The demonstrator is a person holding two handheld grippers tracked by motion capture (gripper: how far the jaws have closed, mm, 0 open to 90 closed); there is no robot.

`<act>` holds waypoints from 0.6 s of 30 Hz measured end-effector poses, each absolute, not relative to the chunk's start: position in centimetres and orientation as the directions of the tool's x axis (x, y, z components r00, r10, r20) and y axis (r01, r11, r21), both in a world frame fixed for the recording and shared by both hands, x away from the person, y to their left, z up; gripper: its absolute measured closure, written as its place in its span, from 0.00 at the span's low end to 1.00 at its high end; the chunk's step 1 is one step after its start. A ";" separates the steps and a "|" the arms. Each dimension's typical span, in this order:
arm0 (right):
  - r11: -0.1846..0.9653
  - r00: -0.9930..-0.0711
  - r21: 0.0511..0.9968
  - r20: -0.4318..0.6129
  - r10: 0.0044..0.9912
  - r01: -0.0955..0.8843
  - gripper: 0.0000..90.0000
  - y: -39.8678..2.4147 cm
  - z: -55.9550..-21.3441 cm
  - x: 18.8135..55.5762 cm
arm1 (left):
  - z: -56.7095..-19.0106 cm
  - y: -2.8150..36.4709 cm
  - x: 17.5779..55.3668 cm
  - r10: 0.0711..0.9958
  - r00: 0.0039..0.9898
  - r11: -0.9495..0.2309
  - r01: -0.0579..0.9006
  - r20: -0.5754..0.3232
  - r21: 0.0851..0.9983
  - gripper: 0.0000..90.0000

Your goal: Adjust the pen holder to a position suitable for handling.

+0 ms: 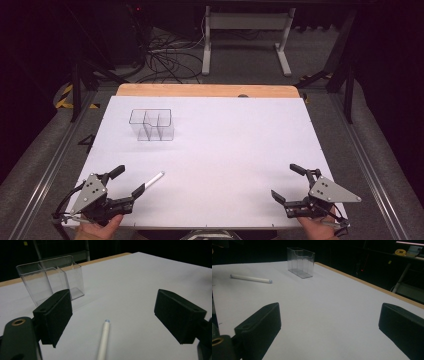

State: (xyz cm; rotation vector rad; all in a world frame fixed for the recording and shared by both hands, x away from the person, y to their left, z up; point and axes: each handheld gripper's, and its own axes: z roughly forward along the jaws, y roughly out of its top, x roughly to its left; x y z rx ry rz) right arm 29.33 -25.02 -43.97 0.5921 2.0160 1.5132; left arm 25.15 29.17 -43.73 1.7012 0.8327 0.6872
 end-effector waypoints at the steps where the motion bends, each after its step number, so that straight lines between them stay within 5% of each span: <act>1: 0.267 -0.754 0.963 -0.156 0.638 0.026 0.06 -25.0 -44.0 29.3 | -43.7 29.1 25.2 0.807 0.590 -0.185 0.194 0.036 0.964 0.17; 18: 0.249 -0.757 0.967 -0.132 0.640 0.042 0.06 -25.1 -44.2 29.3 | -43.5 28.9 25.2 0.806 0.591 -0.192 0.202 0.037 0.960 0.18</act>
